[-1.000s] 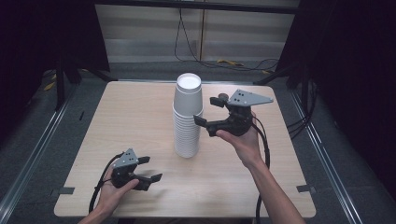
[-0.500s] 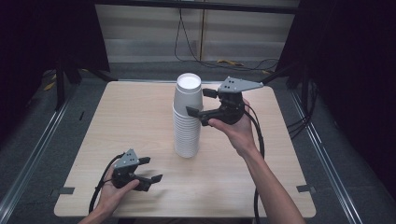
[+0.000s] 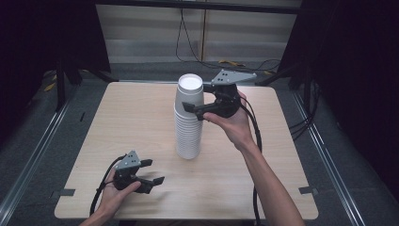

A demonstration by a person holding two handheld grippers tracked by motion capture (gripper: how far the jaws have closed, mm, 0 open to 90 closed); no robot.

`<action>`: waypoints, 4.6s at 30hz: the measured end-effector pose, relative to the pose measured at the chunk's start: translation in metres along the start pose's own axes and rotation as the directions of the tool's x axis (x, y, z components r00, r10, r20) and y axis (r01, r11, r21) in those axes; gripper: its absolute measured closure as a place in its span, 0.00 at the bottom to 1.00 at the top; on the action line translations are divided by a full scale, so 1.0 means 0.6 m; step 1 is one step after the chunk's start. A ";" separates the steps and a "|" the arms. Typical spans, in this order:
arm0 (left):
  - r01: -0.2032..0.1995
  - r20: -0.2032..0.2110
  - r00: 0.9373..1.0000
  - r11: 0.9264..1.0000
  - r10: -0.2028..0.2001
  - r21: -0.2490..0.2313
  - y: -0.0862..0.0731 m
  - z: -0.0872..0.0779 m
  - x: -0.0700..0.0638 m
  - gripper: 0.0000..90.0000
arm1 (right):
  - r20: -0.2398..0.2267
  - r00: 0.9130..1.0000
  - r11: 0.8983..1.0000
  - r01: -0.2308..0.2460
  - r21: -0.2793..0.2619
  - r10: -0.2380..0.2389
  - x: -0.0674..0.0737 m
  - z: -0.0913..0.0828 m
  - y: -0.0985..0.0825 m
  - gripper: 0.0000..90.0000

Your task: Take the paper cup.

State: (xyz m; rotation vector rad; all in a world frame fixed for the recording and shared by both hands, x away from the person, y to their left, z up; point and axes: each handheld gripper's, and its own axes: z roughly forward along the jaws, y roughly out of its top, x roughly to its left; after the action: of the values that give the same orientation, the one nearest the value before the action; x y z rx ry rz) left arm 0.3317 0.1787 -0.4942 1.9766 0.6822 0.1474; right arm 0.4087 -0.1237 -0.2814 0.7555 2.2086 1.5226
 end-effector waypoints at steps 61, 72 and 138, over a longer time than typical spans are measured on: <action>-0.008 0.005 1.000 1.000 0.008 0.009 0.000 0.002 -0.002 0.18 | -0.008 1.000 0.999 -0.001 -0.034 0.001 -0.003 0.010 0.053 0.23; -0.007 0.005 1.000 1.000 0.007 0.009 -0.001 0.002 -0.002 0.18 | 0.001 1.000 0.997 -0.015 -0.075 0.015 -0.005 -0.003 0.060 0.24; -0.008 0.004 1.000 1.000 0.008 0.009 0.000 0.001 0.000 0.18 | -0.020 0.996 0.959 -0.089 -0.267 0.087 -0.019 -0.082 0.062 0.25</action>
State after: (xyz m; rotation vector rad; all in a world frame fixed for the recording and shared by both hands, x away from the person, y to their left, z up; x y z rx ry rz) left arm 0.3320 0.1779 -0.4944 1.9882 0.6735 0.1457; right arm 0.3987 -0.1567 -0.2294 0.7699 1.9408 1.8235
